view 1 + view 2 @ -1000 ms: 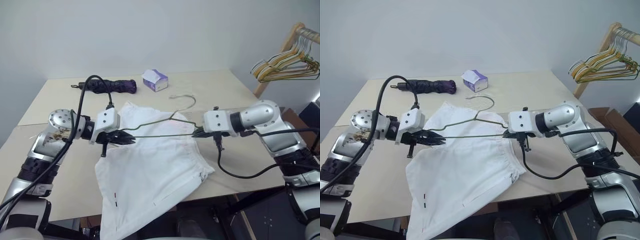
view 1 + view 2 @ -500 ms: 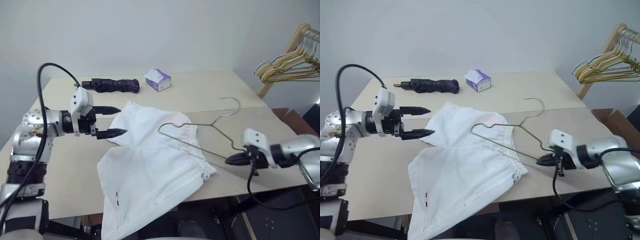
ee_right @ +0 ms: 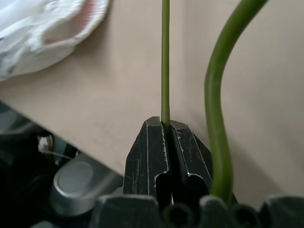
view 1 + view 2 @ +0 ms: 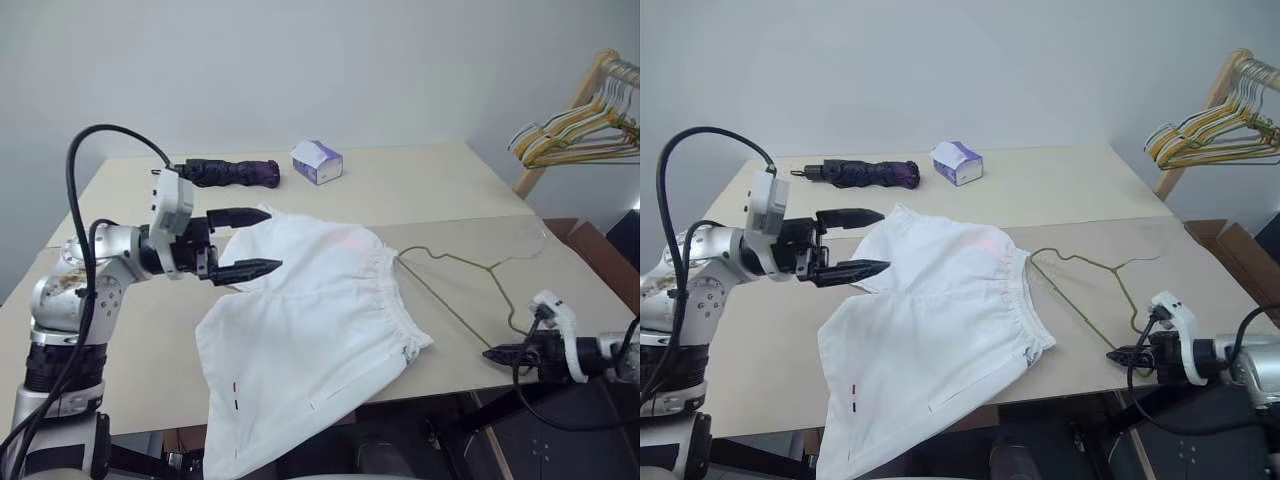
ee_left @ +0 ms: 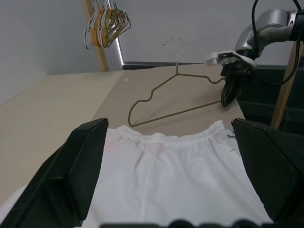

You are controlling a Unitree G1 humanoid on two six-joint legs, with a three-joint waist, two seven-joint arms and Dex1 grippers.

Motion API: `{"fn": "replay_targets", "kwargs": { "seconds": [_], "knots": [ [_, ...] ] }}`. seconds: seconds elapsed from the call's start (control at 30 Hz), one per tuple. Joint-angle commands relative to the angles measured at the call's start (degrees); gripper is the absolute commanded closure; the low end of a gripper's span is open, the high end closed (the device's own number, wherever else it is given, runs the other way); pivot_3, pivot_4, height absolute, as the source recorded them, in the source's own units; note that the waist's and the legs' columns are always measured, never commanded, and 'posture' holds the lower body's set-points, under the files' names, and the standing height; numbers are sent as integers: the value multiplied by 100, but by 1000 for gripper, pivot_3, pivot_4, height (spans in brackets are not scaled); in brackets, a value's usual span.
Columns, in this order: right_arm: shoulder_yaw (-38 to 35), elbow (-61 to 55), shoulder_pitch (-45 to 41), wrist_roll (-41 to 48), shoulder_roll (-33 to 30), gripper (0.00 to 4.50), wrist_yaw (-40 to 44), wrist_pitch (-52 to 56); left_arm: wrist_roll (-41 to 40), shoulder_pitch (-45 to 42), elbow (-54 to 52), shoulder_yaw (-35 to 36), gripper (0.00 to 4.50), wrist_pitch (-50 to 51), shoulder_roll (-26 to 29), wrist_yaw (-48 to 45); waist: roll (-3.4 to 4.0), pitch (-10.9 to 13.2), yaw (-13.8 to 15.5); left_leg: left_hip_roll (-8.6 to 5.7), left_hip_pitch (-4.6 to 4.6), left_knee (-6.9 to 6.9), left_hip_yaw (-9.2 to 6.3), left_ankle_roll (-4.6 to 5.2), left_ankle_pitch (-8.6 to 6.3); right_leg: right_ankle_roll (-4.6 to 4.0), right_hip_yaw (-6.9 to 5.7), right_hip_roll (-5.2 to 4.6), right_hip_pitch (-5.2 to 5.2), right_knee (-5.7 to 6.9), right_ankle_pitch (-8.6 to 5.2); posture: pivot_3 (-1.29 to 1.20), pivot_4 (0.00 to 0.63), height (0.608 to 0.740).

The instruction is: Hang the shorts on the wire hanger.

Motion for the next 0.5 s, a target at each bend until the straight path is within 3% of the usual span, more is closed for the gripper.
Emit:
{"fn": "replay_targets", "kwargs": {
  "seconds": [0.03, 0.3, 0.5],
  "knots": [
    [-83, 8, -115, 27, -39, 4500, 18, -68, -76, -29, -224, -21, 14, 16, 27, 30, 0, 0, 2, 0, -2, 0, 0, 0, 0, 1, 1, 0, -1, 0, 0, -62, 6, 740],
    [185, -227, 45, 97, -299, 4500, 723, -147, -38, -45, -161, -86, 14, -33, 78, -54, 0, 0, 0, 0, -2, 0, 0, 0, 0, 5, 1, 1, -1, -1, 0, -61, 2, 740],
    [308, -102, -251, 42, -239, 4500, 758, -148, -3, -48, -119, -114, 14, -57, 78, -86, 0, 0, -11, 0, -1, 0, 0, 0, 0, 5, 1, 1, -1, -1, 0, -59, 0, 740]
  ]
}}
